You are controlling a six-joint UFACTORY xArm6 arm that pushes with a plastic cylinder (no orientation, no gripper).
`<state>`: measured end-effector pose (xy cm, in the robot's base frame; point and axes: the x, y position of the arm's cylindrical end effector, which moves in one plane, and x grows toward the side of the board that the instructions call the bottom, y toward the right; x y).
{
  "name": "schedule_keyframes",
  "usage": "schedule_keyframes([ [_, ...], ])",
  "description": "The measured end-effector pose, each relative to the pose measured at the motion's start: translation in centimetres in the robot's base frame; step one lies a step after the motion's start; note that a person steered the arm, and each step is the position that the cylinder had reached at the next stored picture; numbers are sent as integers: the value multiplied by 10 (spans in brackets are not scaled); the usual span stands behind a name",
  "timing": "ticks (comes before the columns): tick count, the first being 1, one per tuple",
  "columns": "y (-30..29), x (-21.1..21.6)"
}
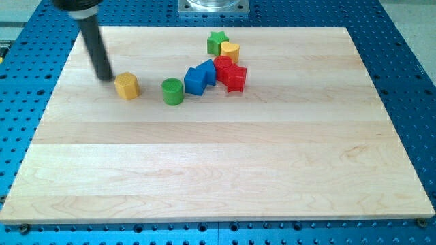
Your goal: Move the green circle to the left of the green star
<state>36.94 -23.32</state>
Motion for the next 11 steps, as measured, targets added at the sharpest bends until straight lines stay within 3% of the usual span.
schedule_keyframes([
  [1,-1,68],
  [3,141,98],
  [5,141,37],
  [6,162,63],
  [7,171,46],
  [8,142,14],
  [11,131,-94],
])
